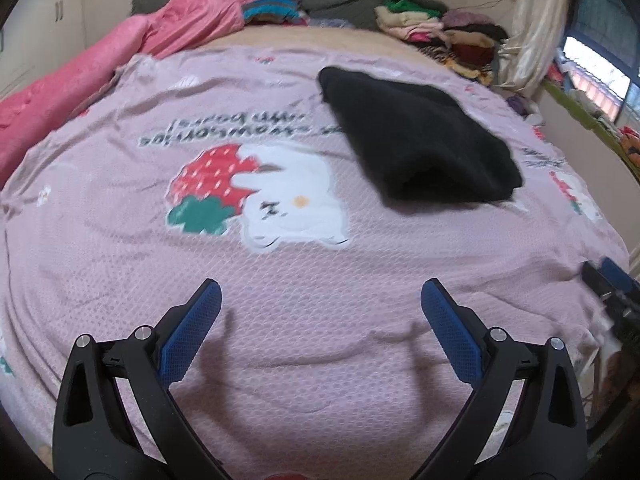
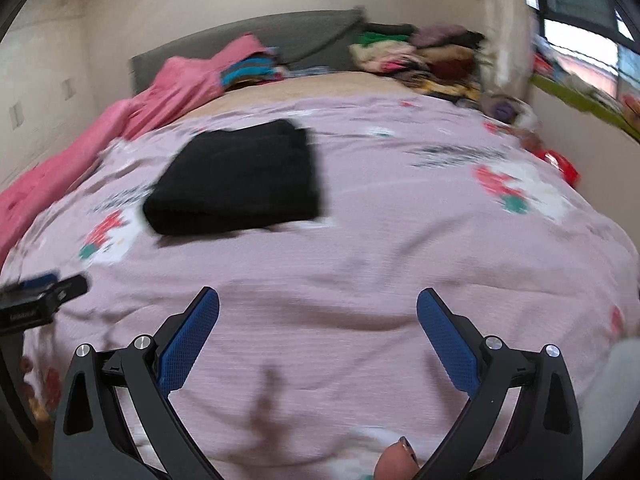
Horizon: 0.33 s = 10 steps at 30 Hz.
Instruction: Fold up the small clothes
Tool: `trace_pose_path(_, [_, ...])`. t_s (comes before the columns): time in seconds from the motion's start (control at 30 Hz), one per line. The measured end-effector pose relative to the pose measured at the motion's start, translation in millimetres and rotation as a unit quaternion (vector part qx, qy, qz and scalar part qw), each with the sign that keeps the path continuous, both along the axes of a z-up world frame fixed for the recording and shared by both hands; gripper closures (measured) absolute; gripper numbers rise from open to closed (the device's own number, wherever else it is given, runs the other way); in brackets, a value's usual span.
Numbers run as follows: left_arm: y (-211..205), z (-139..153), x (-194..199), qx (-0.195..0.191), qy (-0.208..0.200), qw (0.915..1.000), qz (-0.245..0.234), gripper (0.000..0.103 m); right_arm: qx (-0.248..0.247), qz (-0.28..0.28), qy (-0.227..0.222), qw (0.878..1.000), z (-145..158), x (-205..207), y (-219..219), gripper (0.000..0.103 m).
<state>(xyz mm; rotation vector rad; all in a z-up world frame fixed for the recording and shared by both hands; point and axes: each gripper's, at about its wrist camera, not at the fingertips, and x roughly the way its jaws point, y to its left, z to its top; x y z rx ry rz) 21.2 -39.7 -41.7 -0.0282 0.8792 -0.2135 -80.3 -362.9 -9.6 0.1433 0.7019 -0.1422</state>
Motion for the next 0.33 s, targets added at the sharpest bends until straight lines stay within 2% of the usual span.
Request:
trace_pose_path(0.1, [28,3,12,-0.015,0.021,0.9993,0.028,0.010,-0.003,-0.105,0.003,0.994,4,-20,-65,0.004])
trace_pose_path(0.17, [62,11,27,-0.014,0.027,0.9976,0.061,0.010,-0.024,-0.204,0.007,0.979,3,-44,-121,0.004])
trace_pose_path(0.2, [91,18,37,-0.011,0.023,0.9955,0.091,0.010,-0.034,-0.253,0.013,0.967,1,-59,-150,0.004])
trace_pose_path(0.27, [139,28,52,-0.004,0.012,0.9914,0.130,0.009,-0.055,-0.364,0.037,0.929,-8,-97,-215,0.004])
trace_pose_path(0.3, [174,32,62,0.008,0.004,0.9867,0.162,0.010,-0.067,-0.421,0.065,0.902,-16,-120,-253,0.004])
trace_pose_path(0.33, [199,34,69,0.022,0.000,0.9818,0.189,0.009,-0.070,-0.456,0.087,0.883,-22,-135,-275,0.004])
